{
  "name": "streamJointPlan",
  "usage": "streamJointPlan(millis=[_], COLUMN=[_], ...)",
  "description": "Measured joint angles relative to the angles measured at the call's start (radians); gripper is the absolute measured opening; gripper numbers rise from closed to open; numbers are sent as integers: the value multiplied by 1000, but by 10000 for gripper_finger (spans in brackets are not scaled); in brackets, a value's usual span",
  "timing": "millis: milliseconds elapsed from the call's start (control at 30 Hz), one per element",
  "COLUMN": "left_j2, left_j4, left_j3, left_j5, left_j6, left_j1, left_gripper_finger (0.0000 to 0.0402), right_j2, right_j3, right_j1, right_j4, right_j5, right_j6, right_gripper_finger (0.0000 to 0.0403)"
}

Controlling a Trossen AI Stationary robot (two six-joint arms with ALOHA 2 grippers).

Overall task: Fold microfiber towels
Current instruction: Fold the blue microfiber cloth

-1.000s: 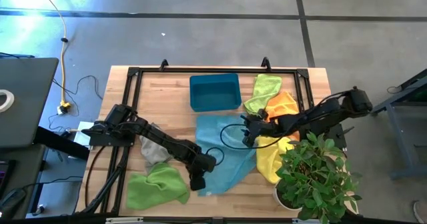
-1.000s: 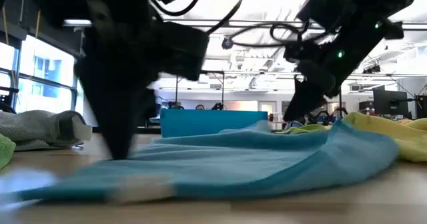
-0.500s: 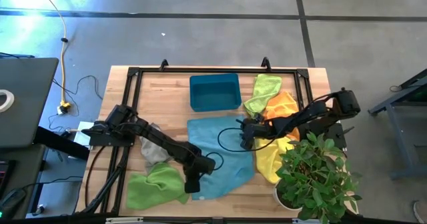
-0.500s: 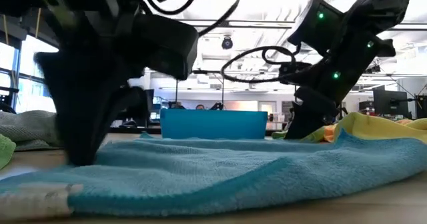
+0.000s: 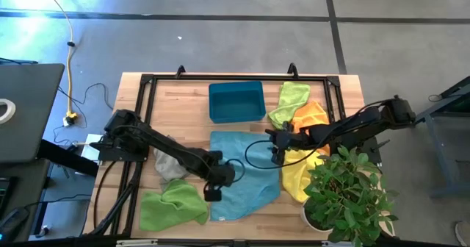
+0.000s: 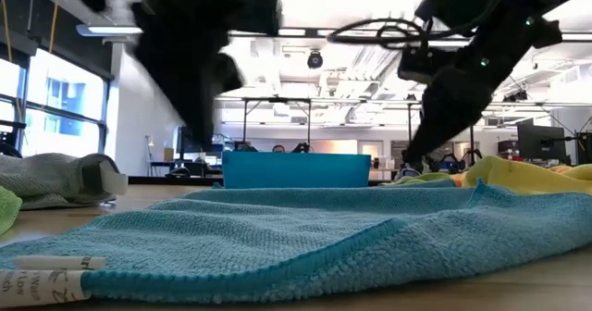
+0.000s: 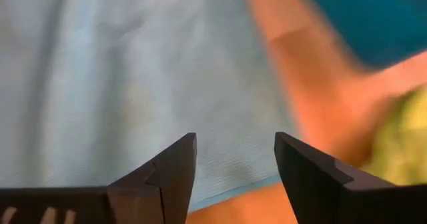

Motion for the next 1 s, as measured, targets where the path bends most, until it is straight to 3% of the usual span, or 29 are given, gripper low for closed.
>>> streamJointPlan(millis=[100, 200, 433, 600, 800, 900, 1000], left_j2=[1, 2, 1, 1, 1, 1, 0], left_j4=[-34, -52, -112, -129, -92, -67, -38], left_j3=[-5, -8, -10, -10, -26, -48, -80], left_j5=[-124, -187, -196, -241, -113, -9, 9], left_j6=[62, 105, 131, 140, 242, 303, 346], left_j1=[28, 66, 180, 258, 355, 392, 420], left_gripper_finger=[19, 30, 106, 165, 181, 181, 181], right_j2=[-5, 0, 0, 1, 2, 14, 38], right_j3=[0, 1, 0, 0, 0, 0, 0], right_j1=[-26, -65, -158, -237, -327, -350, -361], right_j4=[-21, -24, -48, -50, -49, -50, -47], right_j5=[37, 30, 7, -122, -279, -313, -316], right_j6=[-34, -40, -74, -151, -218, -235, -244], right_gripper_finger=[197, 197, 197, 197, 197, 197, 197])
